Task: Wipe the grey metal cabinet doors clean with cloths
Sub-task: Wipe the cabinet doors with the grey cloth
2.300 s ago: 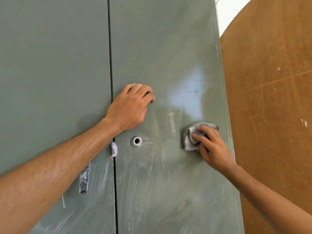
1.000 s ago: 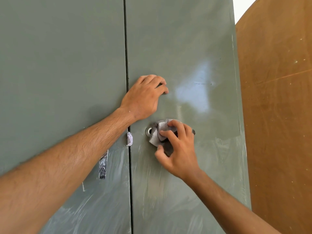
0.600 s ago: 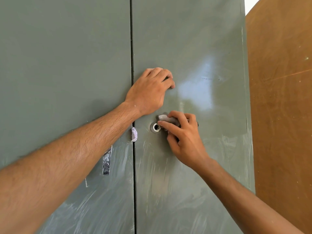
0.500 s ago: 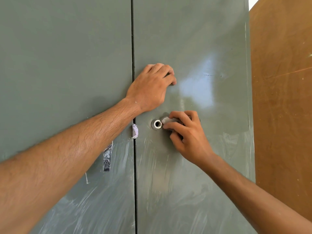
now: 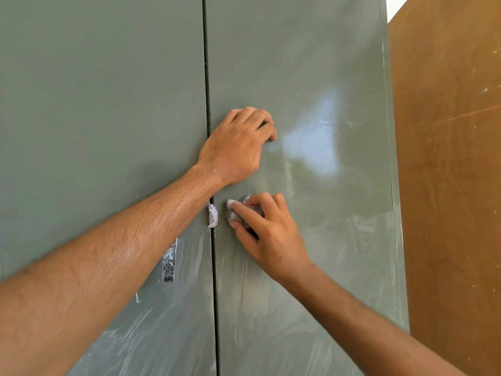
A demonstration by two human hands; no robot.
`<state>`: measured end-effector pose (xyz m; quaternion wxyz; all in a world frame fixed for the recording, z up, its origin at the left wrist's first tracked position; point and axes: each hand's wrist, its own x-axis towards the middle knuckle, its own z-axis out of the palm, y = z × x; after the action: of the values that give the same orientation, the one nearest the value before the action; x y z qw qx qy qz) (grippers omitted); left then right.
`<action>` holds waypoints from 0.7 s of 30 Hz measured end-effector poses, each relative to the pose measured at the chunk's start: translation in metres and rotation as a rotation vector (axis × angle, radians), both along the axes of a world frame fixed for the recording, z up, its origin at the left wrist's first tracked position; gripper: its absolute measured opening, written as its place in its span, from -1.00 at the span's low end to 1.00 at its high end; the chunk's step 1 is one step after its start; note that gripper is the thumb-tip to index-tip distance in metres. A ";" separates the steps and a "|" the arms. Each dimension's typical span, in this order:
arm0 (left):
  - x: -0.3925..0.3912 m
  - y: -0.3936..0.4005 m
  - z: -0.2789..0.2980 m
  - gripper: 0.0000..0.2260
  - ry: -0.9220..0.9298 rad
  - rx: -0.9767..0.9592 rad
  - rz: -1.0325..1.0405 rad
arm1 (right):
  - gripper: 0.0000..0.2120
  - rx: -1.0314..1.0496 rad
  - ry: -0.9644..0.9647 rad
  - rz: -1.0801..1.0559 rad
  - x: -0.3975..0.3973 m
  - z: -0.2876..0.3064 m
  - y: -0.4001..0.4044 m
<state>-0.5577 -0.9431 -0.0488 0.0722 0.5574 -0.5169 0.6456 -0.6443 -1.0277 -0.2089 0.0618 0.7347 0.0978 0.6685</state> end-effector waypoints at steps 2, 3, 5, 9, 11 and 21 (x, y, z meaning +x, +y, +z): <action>-0.001 0.000 0.000 -0.61 0.013 0.001 -0.007 | -0.89 0.098 -0.041 -0.012 0.002 0.020 0.014; -0.001 0.001 0.001 -0.60 0.024 -0.001 -0.016 | -0.91 0.164 -0.052 -0.022 0.001 0.032 0.015; -0.001 0.001 0.001 -0.57 0.048 -0.006 -0.034 | -0.90 0.280 -0.014 -0.045 -0.006 0.055 0.003; -0.001 0.003 0.002 -0.56 0.081 0.002 -0.075 | -0.81 0.261 0.149 0.028 -0.026 0.052 -0.027; -0.002 0.003 0.002 -0.56 0.085 -0.001 -0.085 | -0.77 0.191 0.194 0.076 -0.026 0.041 -0.029; 0.000 0.005 0.005 -0.56 0.121 0.032 -0.128 | -0.71 -0.063 0.190 0.095 -0.033 0.037 -0.039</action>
<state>-0.5579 -0.9385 -0.0438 0.1352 0.5624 -0.5564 0.5966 -0.6768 -1.0669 -0.1715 0.0436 0.7870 0.1590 0.5945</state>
